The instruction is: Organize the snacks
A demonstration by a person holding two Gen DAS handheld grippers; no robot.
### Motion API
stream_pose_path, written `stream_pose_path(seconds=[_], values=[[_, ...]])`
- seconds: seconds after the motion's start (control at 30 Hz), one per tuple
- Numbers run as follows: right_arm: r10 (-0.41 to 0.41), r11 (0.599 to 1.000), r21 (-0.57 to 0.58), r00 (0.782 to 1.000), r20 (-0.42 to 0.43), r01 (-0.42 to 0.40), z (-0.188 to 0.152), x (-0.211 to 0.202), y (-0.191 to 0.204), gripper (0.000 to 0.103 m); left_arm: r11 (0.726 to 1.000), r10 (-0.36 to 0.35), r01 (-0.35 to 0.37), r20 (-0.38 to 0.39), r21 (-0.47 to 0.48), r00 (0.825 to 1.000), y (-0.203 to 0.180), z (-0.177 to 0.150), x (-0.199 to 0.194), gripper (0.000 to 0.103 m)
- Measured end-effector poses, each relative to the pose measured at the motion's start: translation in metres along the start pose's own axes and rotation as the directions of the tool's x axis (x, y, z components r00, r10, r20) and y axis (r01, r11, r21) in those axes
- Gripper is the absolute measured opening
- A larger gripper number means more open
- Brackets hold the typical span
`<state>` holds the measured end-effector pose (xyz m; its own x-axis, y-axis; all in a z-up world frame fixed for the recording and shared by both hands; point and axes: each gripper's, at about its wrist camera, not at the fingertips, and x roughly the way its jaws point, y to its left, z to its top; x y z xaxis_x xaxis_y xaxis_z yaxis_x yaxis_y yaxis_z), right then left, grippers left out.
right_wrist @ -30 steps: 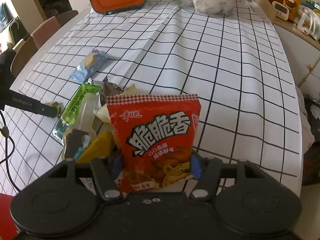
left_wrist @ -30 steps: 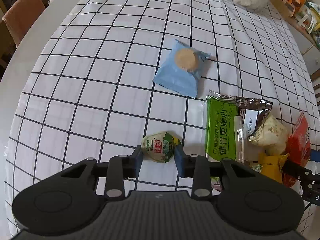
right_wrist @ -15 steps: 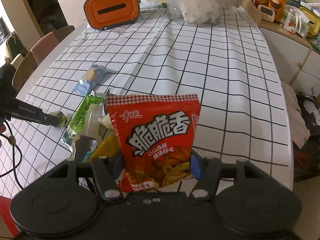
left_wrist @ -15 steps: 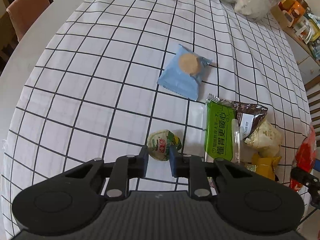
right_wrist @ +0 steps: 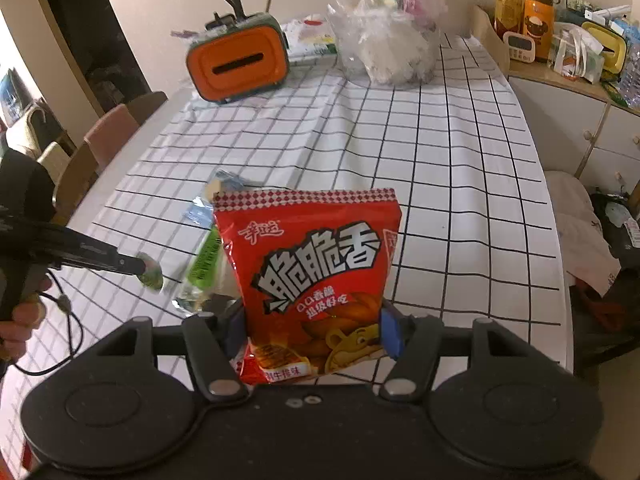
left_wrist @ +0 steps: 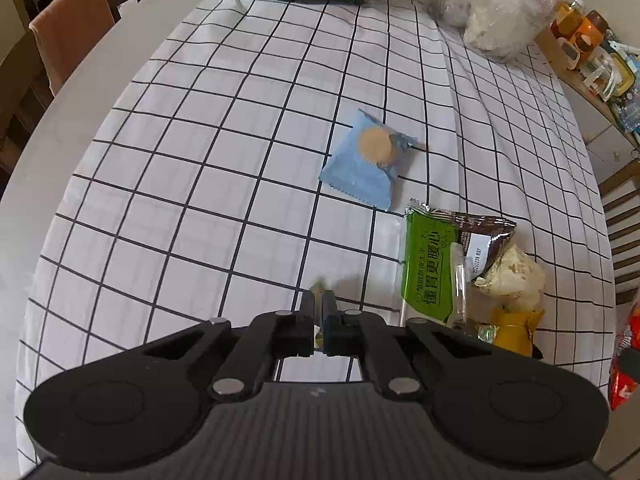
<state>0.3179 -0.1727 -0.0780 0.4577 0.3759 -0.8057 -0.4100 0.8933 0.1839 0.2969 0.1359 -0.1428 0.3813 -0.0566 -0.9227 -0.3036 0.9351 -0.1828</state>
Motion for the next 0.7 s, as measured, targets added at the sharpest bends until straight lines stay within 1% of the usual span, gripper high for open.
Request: stream_pose_path(seconds=[0.13, 0.23, 0.33, 0.43, 0.53, 0.57, 0.6, 0.63, 0.67, 0.7], values=[[0.017, 1.000, 0.009, 1.000, 0.011, -0.017, -0.005, -0.018, 0.004, 0.063, 1.000, 0.001, -0.001, 0.004, 0.012, 1.000, 0.001, -0.003, -0.006, 0.003], [0.040, 0.999, 0.010, 0.999, 0.013, -0.040, -0.011, -0.030, 0.007, 0.063, 1.000, -0.008, 0.008, -0.017, 0.007, 1.000, 0.002, -0.004, -0.005, 0.003], [0.064, 0.998, 0.013, 0.998, 0.015, -0.064, -0.016, -0.041, 0.010, 0.063, 1.000, 0.017, -0.016, -0.029, 0.005, 0.999, 0.001, -0.005, -0.004, 0.003], [0.089, 0.996, 0.010, 0.996, 0.023, -0.090, -0.022, -0.052, 0.015, 0.063, 1.000, 0.003, -0.004, -0.049, -0.012, 0.999, 0.003, -0.004, 0.000, 0.005], [0.110, 0.994, 0.016, 0.993, 0.032, -0.110, -0.027, -0.061, 0.019, 0.063, 1.000, -0.009, 0.007, -0.068, -0.026, 0.998, 0.003, -0.001, 0.005, 0.013], [0.117, 0.993, 0.017, 0.993, 0.034, -0.118, -0.029, -0.063, 0.020, 0.063, 1.000, -0.006, 0.004, -0.068, -0.024, 0.998, 0.001, 0.000, 0.006, 0.022], [0.123, 0.992, 0.018, 0.992, 0.035, -0.124, -0.030, -0.065, 0.022, 0.063, 1.000, -0.001, -0.001, -0.068, -0.020, 0.998, 0.000, 0.001, 0.008, 0.036], [0.130, 0.991, 0.019, 0.991, 0.037, -0.131, -0.031, -0.066, 0.023, 0.063, 1.000, 0.005, -0.007, -0.070, -0.017, 0.998, -0.002, 0.002, 0.010, 0.045], [0.135, 0.991, 0.018, 0.990, 0.037, -0.136, -0.032, -0.067, 0.024, 0.063, 1.000, 0.012, -0.013, -0.066, -0.014, 0.998, -0.004, 0.003, 0.012, 0.064], [0.142, 0.990, 0.017, 0.989, 0.037, -0.143, -0.034, -0.068, 0.025, 0.063, 1.000, 0.018, -0.018, -0.055, -0.008, 0.998, -0.005, 0.003, 0.013, 0.069]])
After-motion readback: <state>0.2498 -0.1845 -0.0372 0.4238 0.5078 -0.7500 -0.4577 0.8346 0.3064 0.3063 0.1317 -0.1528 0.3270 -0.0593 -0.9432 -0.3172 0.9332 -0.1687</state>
